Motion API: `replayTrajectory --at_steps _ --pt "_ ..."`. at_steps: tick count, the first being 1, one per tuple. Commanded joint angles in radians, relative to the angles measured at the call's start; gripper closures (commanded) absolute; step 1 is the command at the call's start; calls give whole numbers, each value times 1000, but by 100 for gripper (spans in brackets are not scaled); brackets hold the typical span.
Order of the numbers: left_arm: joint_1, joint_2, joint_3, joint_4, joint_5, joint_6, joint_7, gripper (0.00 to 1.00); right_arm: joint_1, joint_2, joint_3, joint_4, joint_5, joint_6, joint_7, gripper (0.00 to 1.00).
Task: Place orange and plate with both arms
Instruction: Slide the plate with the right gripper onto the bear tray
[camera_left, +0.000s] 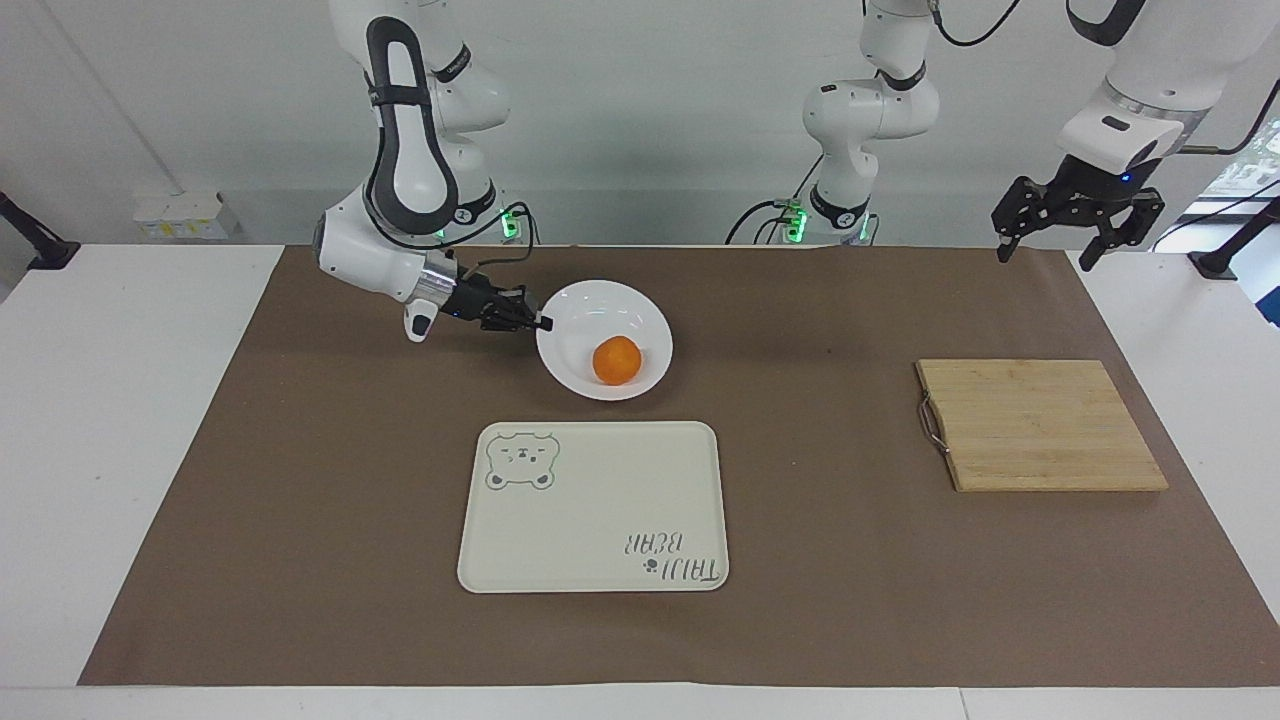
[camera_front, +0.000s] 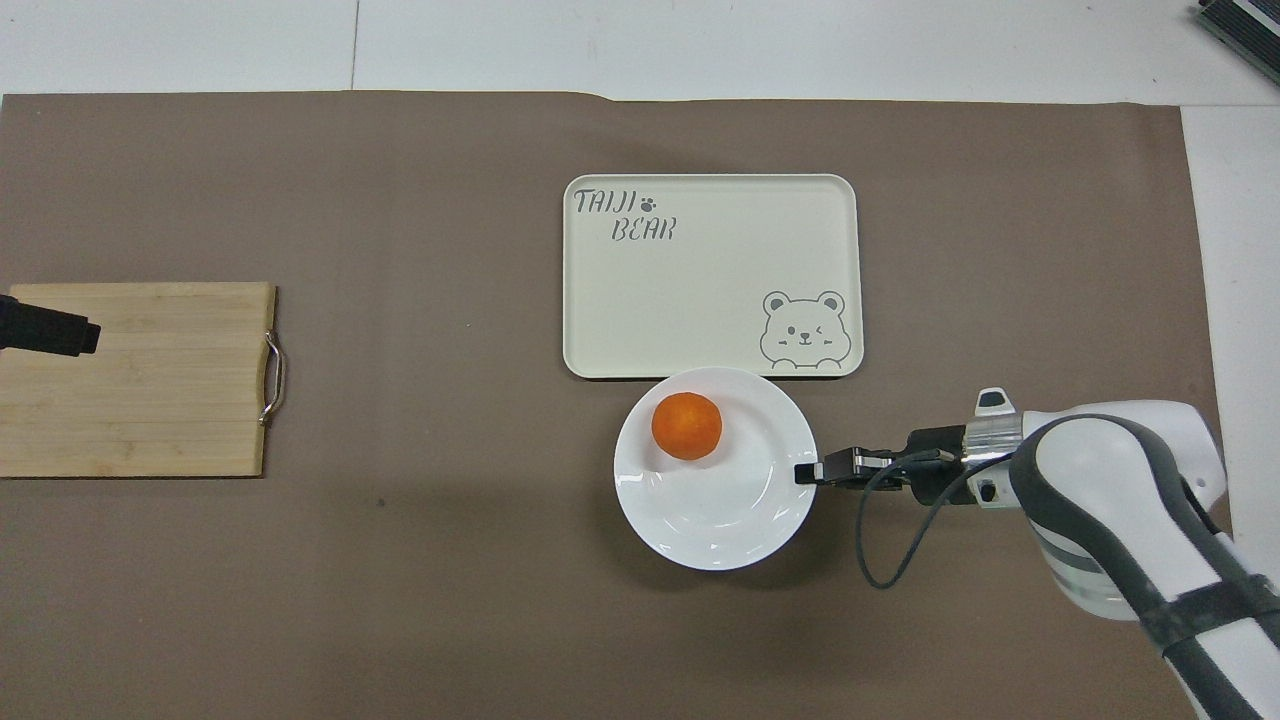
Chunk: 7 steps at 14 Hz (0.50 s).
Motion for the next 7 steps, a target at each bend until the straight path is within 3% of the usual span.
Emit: replayTrajectory --at_steps 1,7 --pt "-6 7 12 18 -2 -20 -35 0 -15 36 6 57 70 -41 -58 100" --pt "-6 -1 12 15 -7 -77 -84 0 -63 111 4 184 141 -69 -50 100"
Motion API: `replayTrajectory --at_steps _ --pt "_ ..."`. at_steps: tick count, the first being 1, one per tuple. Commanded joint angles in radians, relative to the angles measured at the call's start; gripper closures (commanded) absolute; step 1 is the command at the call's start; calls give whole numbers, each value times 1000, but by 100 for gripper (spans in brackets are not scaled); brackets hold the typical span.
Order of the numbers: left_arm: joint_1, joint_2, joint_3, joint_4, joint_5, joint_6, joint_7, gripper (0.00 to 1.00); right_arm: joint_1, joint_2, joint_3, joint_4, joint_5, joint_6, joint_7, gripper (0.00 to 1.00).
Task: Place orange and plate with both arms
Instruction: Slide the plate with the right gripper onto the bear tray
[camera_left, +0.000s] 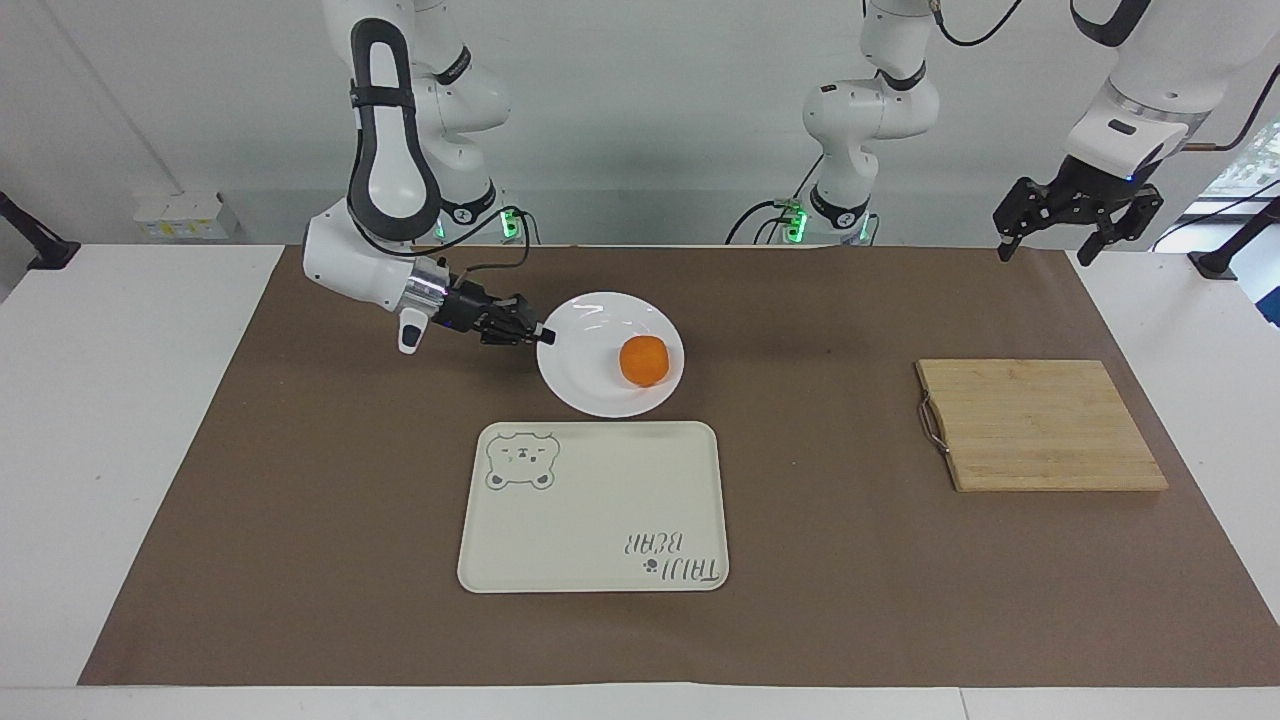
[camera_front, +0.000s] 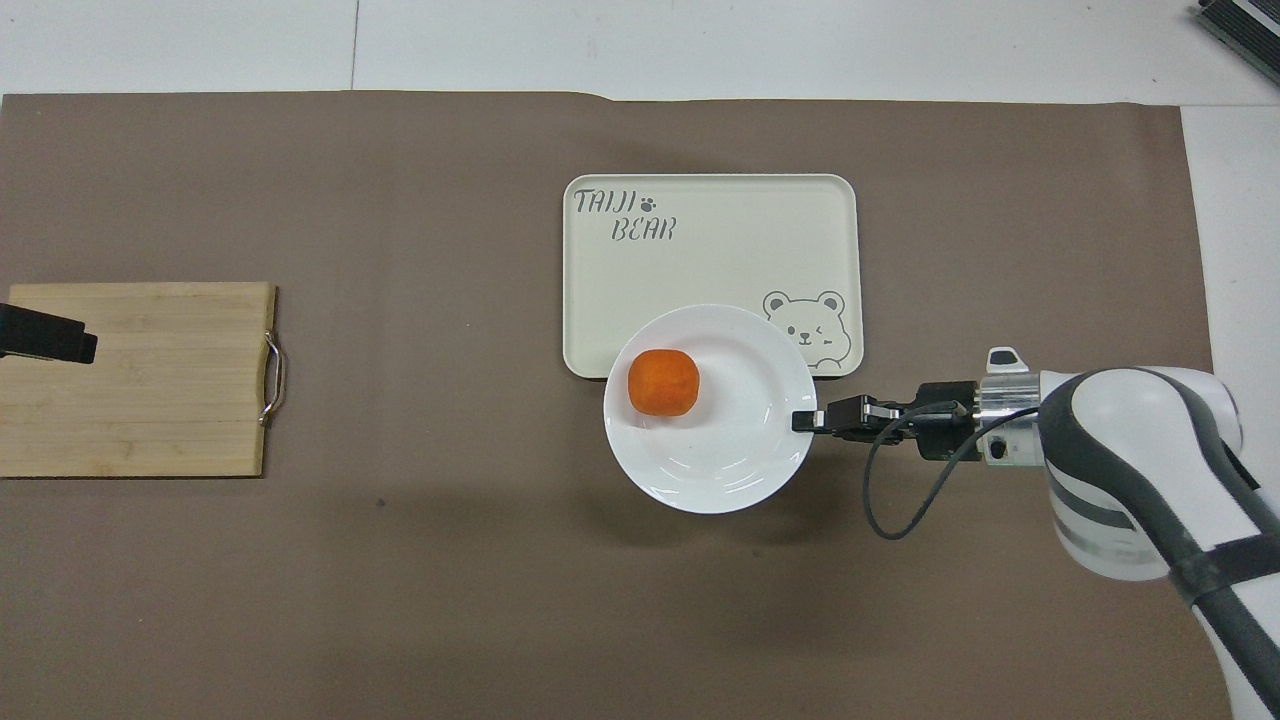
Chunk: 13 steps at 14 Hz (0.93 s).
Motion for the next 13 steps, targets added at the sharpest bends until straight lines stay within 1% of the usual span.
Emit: replayTrajectory --at_steps 1,4,9,11,13 --pt "-14 -1 7 15 -6 -28 -14 0 -54 64 4 98 42 -55 -28 100" --pt "-17 1 7 17 -6 -14 -12 0 -83 147 2 224 39 -60 -1 100" --pt "-7 1 7 17 -6 -12 -9 0 -115 344 5 449 58 -60 7 100" --pt "-7 7 7 23 -9 -3 -18 0 -97 392 5 483 65 -42 9 100" --pt "-11 5 7 25 -15 -14 -15 0 -97 437 11 494 68 -35 7 100"
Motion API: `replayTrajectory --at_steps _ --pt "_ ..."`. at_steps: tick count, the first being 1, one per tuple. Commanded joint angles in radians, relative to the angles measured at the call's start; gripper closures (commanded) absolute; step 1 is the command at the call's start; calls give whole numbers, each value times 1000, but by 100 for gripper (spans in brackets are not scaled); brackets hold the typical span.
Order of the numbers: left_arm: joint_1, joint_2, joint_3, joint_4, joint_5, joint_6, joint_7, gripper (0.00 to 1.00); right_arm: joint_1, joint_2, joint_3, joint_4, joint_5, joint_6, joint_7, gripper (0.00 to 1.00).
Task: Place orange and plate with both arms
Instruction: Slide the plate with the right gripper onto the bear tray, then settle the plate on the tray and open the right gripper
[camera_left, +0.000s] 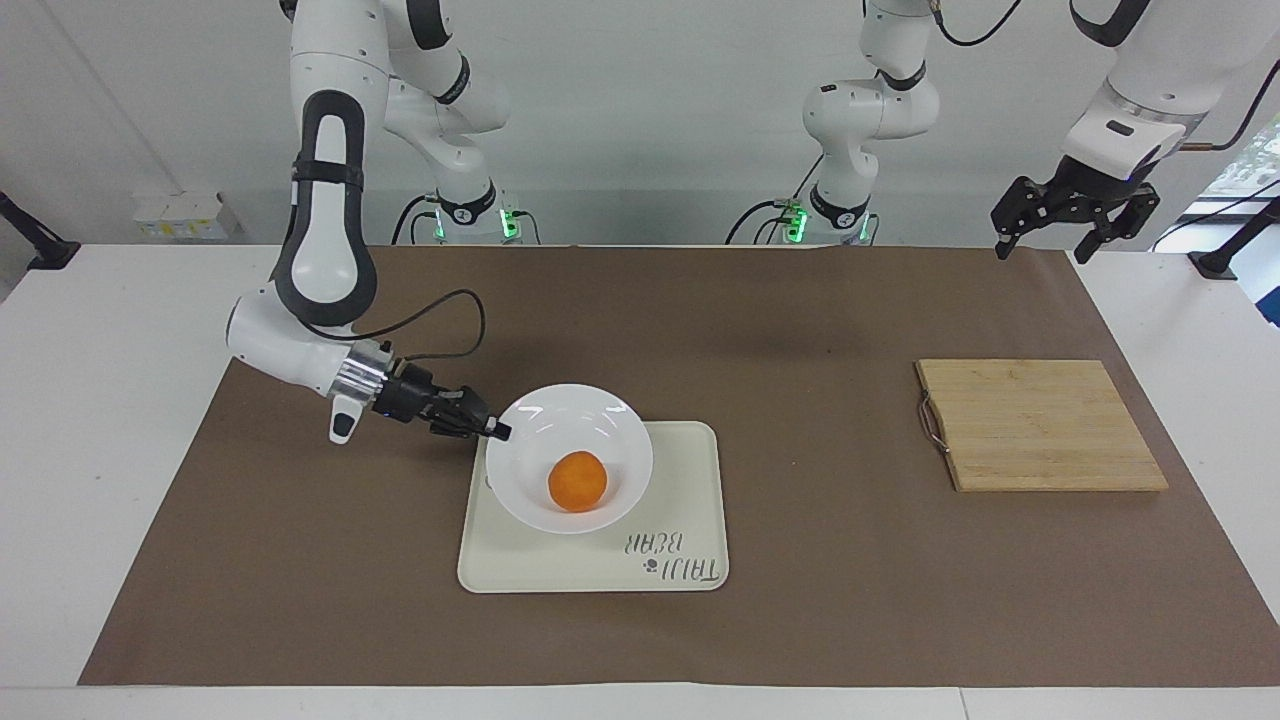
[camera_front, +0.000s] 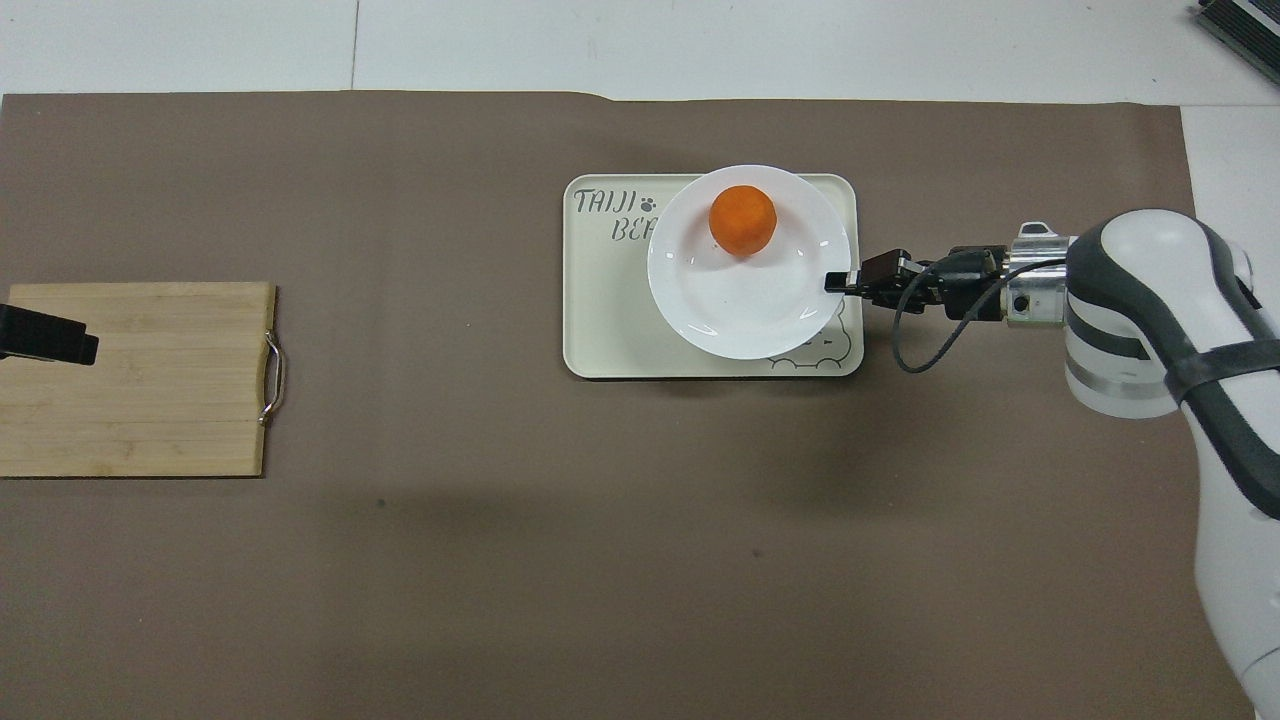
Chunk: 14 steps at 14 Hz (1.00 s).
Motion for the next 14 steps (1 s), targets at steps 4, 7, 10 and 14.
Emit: replayTrajectory --at_steps 4,7,10,14 --pt "-11 33 2 42 -17 1 -11 0 33 70 14 41 49 29 6 100" --pt "-11 48 1 67 -18 -5 -11 0 36 74 16 4 47 31 3 100" --pt "-3 67 6 68 -18 -9 -11 0 48 76 14 3 41 49 5 100" --pt "-5 58 6 62 -15 13 -11 0 59 77 14 0 37 54 2 100"
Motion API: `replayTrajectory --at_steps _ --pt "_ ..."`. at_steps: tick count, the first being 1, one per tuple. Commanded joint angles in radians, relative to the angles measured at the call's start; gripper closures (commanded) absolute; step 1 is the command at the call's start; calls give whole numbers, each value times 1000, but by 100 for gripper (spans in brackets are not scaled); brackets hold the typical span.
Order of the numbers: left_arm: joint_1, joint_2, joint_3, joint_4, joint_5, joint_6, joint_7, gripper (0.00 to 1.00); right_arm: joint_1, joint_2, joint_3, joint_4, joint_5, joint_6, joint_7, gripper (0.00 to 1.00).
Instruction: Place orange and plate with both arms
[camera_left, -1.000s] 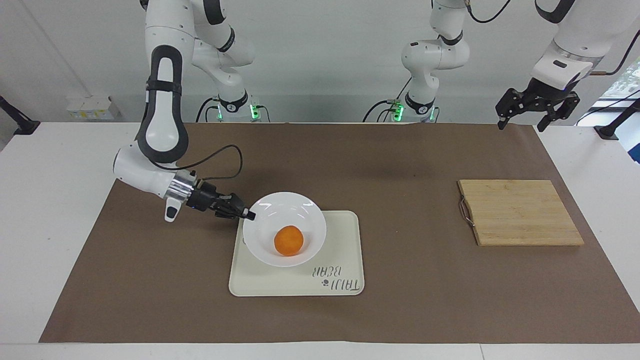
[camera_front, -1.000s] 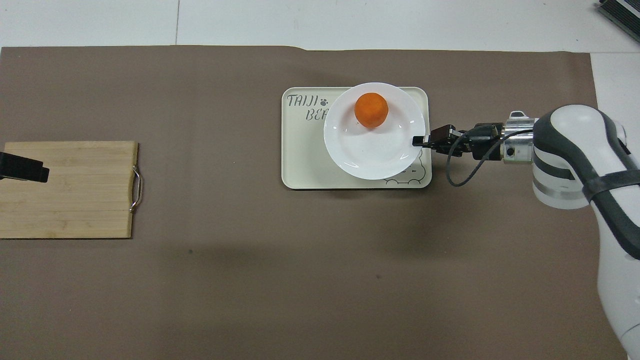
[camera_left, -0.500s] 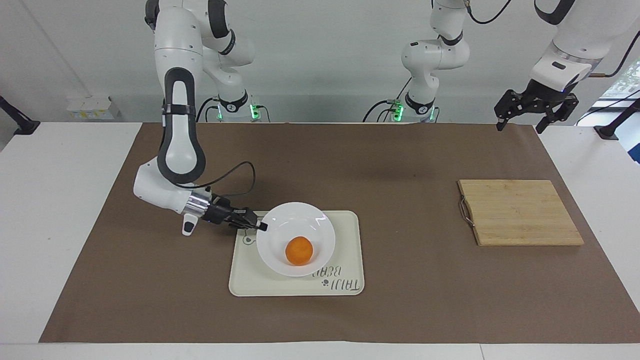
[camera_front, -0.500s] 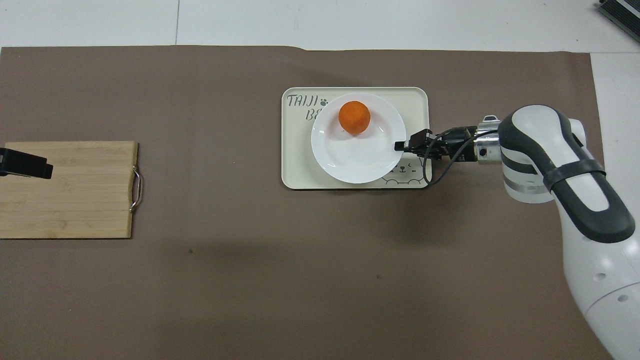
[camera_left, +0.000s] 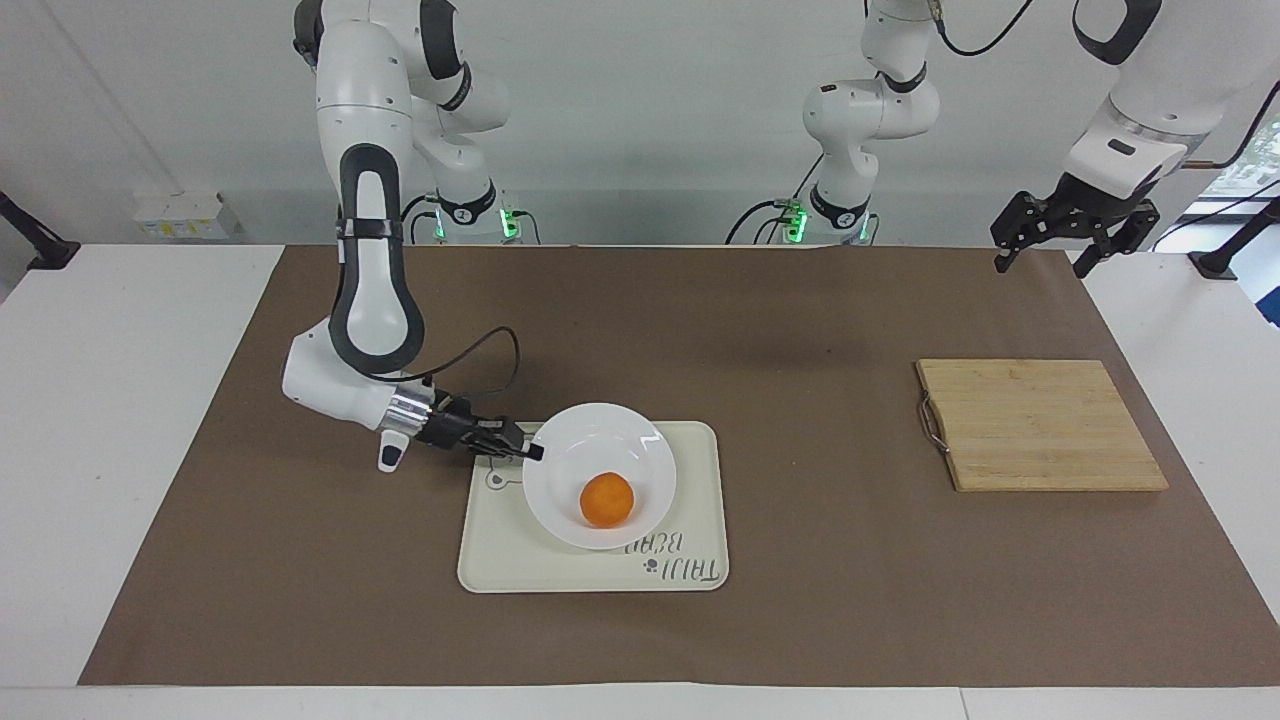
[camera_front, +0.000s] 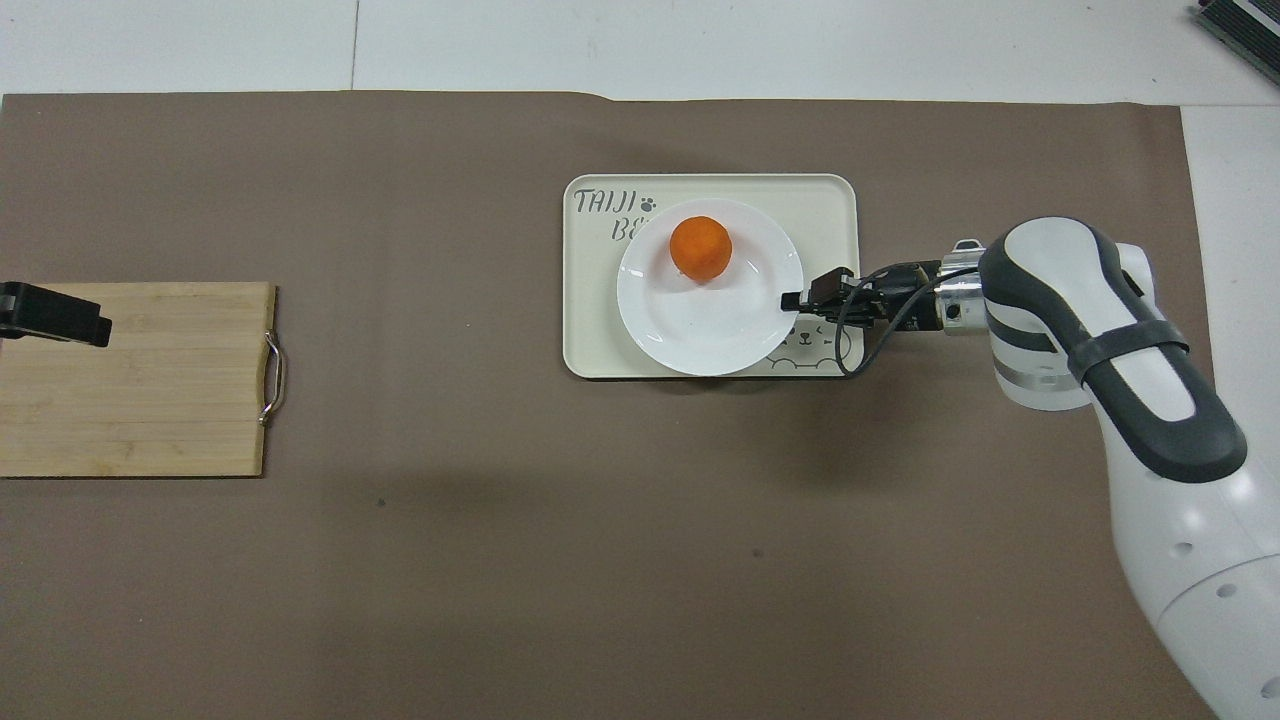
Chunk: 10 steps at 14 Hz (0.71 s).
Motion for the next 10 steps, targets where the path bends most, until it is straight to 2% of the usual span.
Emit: replayTrajectory --at_steps 1,6,7,8,9,10 --pt "-6 7 5 23 -9 7 -9 0 6 -8 2 -19 22 13 -3 100" --pt "-14 7 4 23 -11 7 -9 0 10 -12 2 -39 17 64 0 100" --pt "-15 7 4 23 -11 6 -8 0 10 -12 2 -40 17 64 0 73" --pt "-15 7 4 23 -11 6 -8 0 10 -12 2 -39 17 64 2 23" --pt "-15 7 4 23 -11 6 -8 0 12 -11 2 -37 14 64 2 0" --pt "-15 7 4 23 -11 6 -8 0 10 -11 2 -30 10 62 -1 0"
